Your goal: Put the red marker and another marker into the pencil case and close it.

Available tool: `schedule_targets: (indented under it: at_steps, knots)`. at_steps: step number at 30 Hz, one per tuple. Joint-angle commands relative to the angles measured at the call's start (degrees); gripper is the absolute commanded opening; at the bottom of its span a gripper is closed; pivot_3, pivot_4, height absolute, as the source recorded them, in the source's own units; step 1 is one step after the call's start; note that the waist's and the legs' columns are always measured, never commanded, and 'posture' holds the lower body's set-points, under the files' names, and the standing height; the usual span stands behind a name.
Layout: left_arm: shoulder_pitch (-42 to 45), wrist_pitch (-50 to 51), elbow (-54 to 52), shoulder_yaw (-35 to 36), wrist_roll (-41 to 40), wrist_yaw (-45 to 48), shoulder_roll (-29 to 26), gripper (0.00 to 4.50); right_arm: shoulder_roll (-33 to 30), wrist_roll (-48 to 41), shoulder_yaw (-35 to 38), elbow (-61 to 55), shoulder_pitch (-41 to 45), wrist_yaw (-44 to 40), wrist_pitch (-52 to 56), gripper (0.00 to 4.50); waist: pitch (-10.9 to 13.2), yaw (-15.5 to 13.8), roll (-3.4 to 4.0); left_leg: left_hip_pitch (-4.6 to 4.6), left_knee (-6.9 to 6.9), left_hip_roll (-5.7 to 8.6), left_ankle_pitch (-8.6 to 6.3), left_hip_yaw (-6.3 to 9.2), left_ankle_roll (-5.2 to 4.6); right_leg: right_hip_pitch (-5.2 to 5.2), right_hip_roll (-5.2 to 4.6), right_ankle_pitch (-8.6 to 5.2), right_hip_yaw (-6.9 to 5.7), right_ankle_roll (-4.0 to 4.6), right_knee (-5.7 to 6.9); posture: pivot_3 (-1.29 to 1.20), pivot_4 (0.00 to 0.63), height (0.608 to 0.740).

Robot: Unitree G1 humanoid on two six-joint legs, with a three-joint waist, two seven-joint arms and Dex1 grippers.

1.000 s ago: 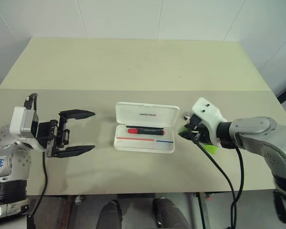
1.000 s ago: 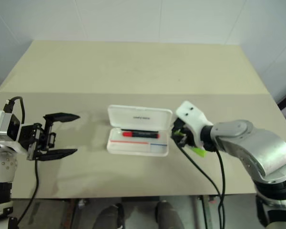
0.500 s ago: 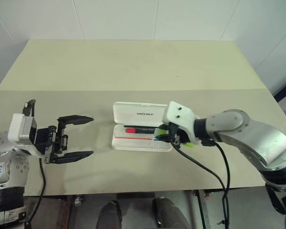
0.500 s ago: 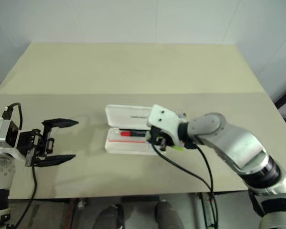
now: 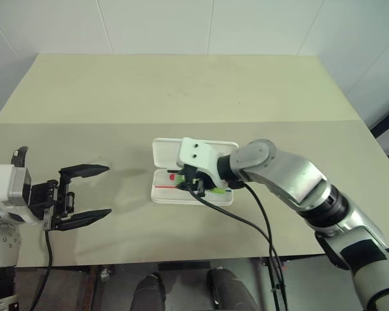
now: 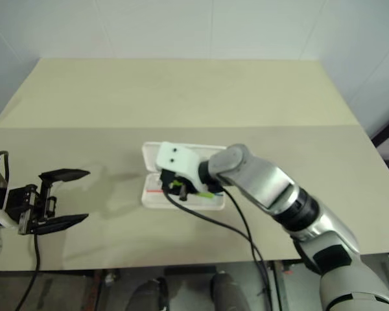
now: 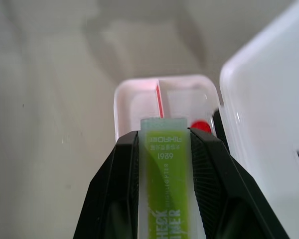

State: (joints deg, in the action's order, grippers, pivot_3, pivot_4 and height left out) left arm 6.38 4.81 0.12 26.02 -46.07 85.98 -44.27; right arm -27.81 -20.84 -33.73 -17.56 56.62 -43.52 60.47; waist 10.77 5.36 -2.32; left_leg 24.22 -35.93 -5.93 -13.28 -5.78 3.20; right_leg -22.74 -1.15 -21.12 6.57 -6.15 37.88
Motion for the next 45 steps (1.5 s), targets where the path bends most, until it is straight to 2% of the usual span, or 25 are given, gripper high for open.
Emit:
schedule_targets:
  at_steps: [1, 6, 19, 40, 45]
  knots:
    - [-1.1, -0.4, -2.0, 2.4, -1.4, 2.0, -1.0, 4.50, 1.6, 2.2, -1.2, 0.8, 1.4, -1.2, -2.6, 1.10, 0.0, 0.0, 0.00, 0.00, 0.00, 0.00, 0.00, 0.00, 0.00, 0.00, -0.01, 0.00, 0.00, 0.00, 0.00, 0.00, 0.150, 0.740]
    - [-3.3, 0.0, -1.1, 4.3, -1.7, 2.9, -1.7, 4.50, 6.1, 5.3, -4.4, 6.8, 3.4, -2.7, -5.5, 1.10, 0.0, 0.6, 0.00, -0.01, -0.02, 0.00, 0.00, 0.00, 0.01, -0.01, 0.01, 0.00, 0.00, 0.00, 0.07, 0.00, 0.150, 0.740]
    - [-3.8, -1.4, 0.5, 5.0, -1.0, 2.4, -2.3, 4.50, 10.9, 12.3, -6.7, 16.7, 4.9, -8.1, -13.6, 1.10, 0.0, 1.3, -0.01, -0.01, 0.02, -0.03, 0.03, 0.02, 0.06, -0.02, 0.06, 0.00, -0.03, 0.00, 0.09, 0.00, 0.150, 0.740]
    - [-3.7, -2.4, -0.4, 4.3, -0.3, 1.0, -1.9, 4.50, 14.7, 16.6, -6.3, 18.5, 5.2, -11.5, -11.8, 1.10, 0.0, 1.3, -0.01, -0.01, 0.04, -0.04, 0.04, 0.02, 0.10, -0.03, 0.06, 0.00, -0.05, 0.00, 0.08, 0.00, 0.150, 0.740]
    - [-3.0, -2.6, 0.2, 3.9, 0.0, 0.8, -2.0, 4.50, 14.9, 17.1, -6.1, 18.5, 5.3, -11.6, -11.2, 2.81, 0.0, 1.3, -0.01, -0.01, 0.04, -0.04, 0.05, 0.02, 0.10, -0.03, 0.06, 0.00, -0.05, 0.00, 0.09, 0.00, 0.150, 0.740]
